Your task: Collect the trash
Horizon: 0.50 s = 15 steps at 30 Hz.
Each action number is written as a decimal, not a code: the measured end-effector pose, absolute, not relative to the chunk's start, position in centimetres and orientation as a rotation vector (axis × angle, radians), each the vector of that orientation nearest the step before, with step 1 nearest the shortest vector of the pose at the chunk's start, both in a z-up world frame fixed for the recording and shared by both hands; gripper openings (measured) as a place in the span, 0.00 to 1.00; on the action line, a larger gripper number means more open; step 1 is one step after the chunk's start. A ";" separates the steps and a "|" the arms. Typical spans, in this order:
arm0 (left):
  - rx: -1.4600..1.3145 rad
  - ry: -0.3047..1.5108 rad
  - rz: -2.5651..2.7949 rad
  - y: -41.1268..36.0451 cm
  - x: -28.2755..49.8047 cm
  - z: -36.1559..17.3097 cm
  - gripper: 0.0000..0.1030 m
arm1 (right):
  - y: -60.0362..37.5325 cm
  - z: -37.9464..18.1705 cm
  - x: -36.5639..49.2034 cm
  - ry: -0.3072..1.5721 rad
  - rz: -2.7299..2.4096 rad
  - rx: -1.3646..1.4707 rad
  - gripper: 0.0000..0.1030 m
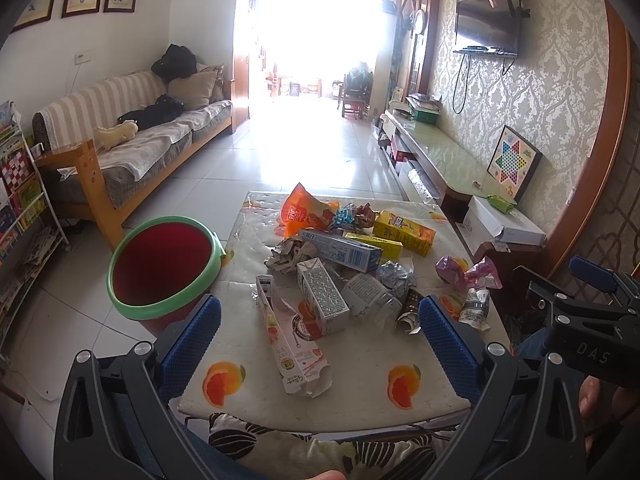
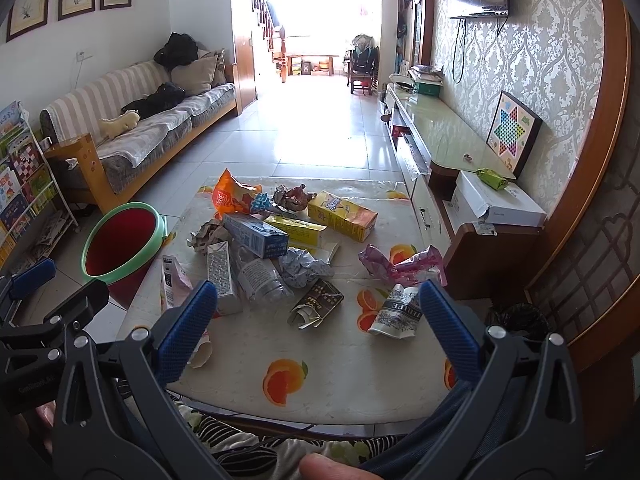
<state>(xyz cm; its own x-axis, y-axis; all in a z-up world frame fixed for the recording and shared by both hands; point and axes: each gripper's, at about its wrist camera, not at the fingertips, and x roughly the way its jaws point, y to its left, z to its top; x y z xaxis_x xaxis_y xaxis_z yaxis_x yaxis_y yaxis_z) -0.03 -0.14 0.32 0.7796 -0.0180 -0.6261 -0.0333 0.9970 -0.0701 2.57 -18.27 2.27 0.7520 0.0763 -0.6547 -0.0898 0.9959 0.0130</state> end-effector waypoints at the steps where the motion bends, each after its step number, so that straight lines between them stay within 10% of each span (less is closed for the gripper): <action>1: -0.079 0.677 0.009 -0.1 0.0 0.3 0.92 | -18.3 2.3 2.6 0.714 0.091 -0.020 0.97; 15: -0.084 0.672 0.011 -0.1 -0.1 0.6 0.92 | -18.2 2.3 2.5 0.711 0.093 -0.018 0.97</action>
<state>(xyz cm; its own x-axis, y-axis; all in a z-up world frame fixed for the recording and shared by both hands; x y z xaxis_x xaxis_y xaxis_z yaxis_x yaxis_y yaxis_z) -0.09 -0.08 0.63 0.7825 -0.0171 -0.6224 -0.0373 0.9965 -0.0742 2.52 -18.21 2.25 0.7538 0.0789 -0.6523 -0.0914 0.9957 0.0148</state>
